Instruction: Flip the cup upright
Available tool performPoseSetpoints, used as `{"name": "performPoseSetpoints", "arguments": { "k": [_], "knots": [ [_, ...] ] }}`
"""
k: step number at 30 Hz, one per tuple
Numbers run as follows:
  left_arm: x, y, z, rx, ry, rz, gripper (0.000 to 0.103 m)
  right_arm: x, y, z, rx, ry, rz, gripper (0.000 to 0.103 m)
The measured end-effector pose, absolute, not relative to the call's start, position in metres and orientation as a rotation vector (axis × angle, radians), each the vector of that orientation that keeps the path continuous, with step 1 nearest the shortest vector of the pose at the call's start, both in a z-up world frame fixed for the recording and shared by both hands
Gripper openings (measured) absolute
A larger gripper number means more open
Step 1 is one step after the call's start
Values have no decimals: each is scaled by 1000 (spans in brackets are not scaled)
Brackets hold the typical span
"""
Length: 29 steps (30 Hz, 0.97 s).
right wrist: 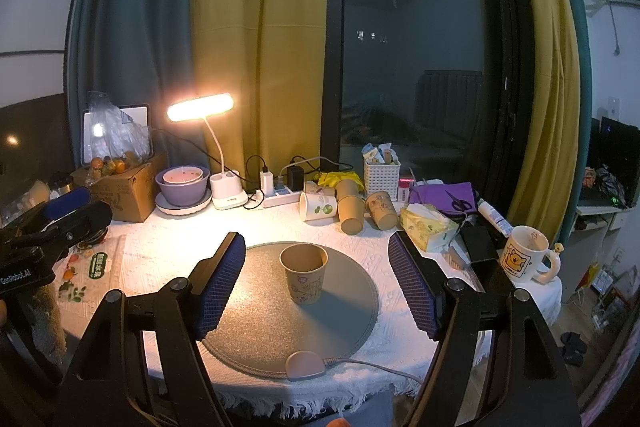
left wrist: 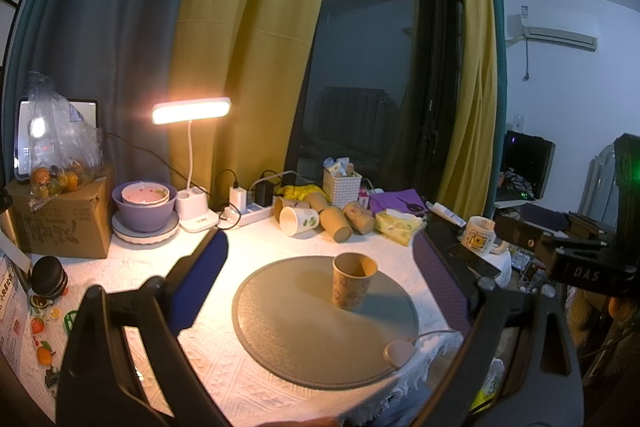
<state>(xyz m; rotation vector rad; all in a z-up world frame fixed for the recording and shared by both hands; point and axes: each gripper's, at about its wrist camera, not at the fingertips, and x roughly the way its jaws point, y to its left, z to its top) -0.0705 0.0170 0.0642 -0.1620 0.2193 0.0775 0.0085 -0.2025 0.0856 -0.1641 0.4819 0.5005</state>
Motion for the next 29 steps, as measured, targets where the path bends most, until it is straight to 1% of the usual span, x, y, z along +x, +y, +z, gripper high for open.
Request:
{"name": "performPoseSetpoints", "arguments": {
  "k": [29],
  "knots": [
    [-69,11,65,-170,225,57,94,10,-207,84,-163,482,497,77]
  ]
}}
